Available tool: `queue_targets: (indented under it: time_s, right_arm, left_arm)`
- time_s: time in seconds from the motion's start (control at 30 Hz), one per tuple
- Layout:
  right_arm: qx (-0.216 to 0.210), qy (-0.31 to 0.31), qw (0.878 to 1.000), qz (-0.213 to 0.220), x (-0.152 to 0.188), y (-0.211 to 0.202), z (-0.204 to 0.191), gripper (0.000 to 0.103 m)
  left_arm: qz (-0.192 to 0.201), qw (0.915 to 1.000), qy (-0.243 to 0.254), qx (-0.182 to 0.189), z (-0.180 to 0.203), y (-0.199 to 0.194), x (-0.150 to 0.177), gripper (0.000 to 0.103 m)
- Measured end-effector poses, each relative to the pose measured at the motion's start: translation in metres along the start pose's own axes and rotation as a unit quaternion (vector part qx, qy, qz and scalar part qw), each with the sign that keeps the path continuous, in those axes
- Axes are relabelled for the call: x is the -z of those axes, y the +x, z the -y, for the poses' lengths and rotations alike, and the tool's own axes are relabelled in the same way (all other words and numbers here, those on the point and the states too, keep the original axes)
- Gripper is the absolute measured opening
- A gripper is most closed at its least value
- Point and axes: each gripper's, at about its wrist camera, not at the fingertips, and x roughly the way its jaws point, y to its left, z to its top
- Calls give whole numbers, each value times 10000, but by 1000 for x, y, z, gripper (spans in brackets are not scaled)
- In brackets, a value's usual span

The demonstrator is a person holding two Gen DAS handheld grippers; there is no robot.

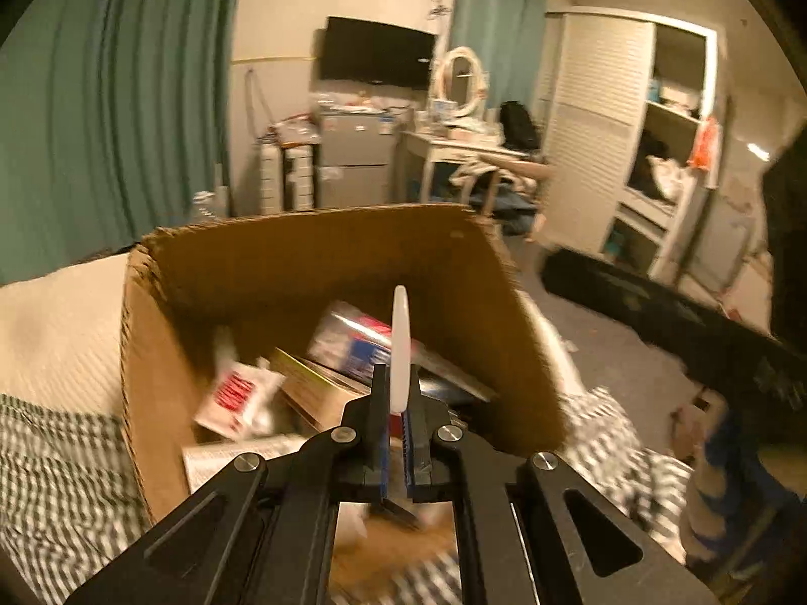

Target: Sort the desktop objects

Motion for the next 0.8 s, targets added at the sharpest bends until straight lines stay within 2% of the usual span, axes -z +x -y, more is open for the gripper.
queue_targets:
  time_s: [0.13,0.2,0.27,0.3,0.37,0.5,0.7,0.77,0.8]
  right_arm:
    - [32,-1,9999,-156,3,27,7,44]
    - [78,-49,9996,-255,7,42,8,44]
    - [82,-73,9992,-372,11,56,10,44]
    - [95,-85,9988,-468,15,65,12,44]
    - [137,-93,9978,-636,21,77,14,44]
    - [146,-77,9969,-774,28,87,16,44]
    - [149,-101,9983,-550,15,60,7,44]
    - [176,-141,9988,-442,8,44,1,44]
    - [189,-161,9989,-393,5,36,-3,44]
  left_arm:
    - [0,9996,-101,-246,-19,18,-9,3]
    - [-23,9990,-144,-422,-27,29,-11,9]
    - [-70,9983,-191,-546,-33,37,-9,30]
    - [-95,9979,-214,-601,-35,41,-8,35]
    - [-60,9970,-282,-713,-39,42,-6,53]
    - [94,9962,-419,-762,-43,30,-7,56]
    - [659,9928,-409,-913,-37,-25,-20,82]
    - [892,9905,-373,-982,-31,-45,-24,98]
    - [1001,9891,-354,-1023,-28,-55,-25,101]
